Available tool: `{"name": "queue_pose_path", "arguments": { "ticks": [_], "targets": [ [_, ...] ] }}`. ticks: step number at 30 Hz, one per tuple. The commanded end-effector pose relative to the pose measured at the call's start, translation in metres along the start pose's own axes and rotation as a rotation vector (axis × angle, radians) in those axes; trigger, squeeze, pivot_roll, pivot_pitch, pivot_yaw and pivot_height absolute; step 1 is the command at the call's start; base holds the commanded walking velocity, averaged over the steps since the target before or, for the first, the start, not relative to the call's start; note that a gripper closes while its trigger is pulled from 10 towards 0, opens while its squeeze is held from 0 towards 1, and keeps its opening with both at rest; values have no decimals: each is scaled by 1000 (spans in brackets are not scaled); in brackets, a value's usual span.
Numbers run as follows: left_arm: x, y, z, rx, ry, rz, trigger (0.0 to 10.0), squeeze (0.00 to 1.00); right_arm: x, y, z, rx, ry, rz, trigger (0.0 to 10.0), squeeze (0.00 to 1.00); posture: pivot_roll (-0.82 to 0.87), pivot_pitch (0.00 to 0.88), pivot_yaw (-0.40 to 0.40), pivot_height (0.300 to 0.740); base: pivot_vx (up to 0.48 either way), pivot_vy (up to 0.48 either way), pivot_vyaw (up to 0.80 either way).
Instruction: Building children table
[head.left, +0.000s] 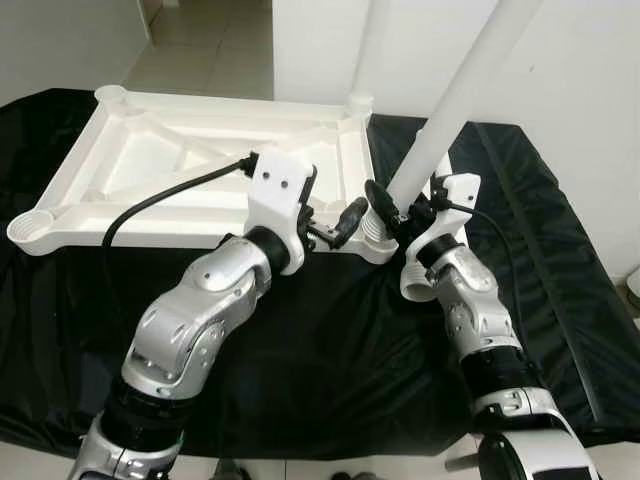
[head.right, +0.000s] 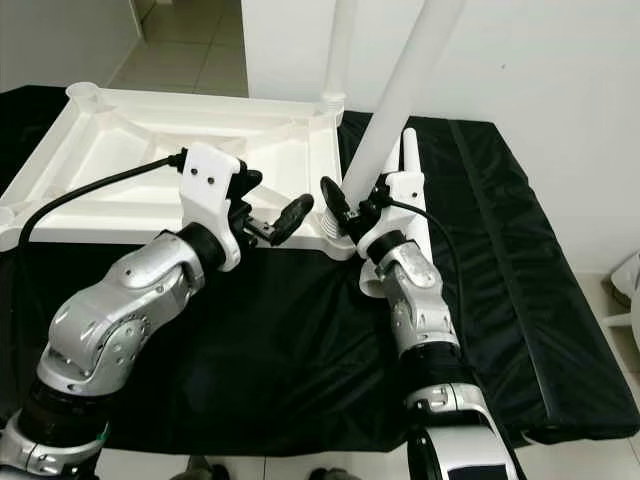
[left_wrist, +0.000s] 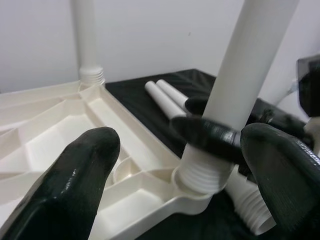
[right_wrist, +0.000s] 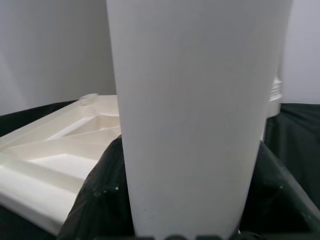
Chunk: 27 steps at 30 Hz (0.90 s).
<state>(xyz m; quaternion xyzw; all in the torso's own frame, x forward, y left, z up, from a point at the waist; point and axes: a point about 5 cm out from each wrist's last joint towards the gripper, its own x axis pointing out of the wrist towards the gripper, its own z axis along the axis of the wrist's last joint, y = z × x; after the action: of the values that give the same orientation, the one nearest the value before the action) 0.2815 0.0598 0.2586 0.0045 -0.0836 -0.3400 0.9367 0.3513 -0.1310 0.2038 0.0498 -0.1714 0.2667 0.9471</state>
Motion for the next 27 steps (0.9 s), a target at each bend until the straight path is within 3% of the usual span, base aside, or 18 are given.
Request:
{"name": "queue_pose_path", "arguments": {
  "ticks": [1,9,16,18,20,23,27],
  "targets": [
    [3,-5,6,-12,-28,-84,10000,0,-4,7,0,-6,31,87,10000,0,9,120,-24,740,0,0,0],
    [15,-14,29,-33,-106,-210,10000,0,-16,15,-2,-46,150,298,10000,0,17,122,-17,740,0,0,0],
    [22,-22,41,-67,-146,-311,10000,0,-22,16,-1,-68,198,386,10000,0,8,118,-11,740,0,0,0],
    [24,-27,50,-100,-172,-399,10000,0,-27,19,1,-82,240,456,10000,0,4,117,-11,740,0,0,0],
    [24,-27,50,-100,-172,-399,10000,0,-27,19,1,-82,240,456,10000,0,4,117,-11,740,0,0,0],
    [24,-31,54,-90,-163,-510,10000,0,-34,24,2,-89,287,550,10000,0,-2,108,-11,740,0,0,0],
    [25,-31,54,-71,-147,-532,10000,0,-37,26,1,-90,309,587,10000,0,-6,105,-6,740,0,0,0]
  ]
}}
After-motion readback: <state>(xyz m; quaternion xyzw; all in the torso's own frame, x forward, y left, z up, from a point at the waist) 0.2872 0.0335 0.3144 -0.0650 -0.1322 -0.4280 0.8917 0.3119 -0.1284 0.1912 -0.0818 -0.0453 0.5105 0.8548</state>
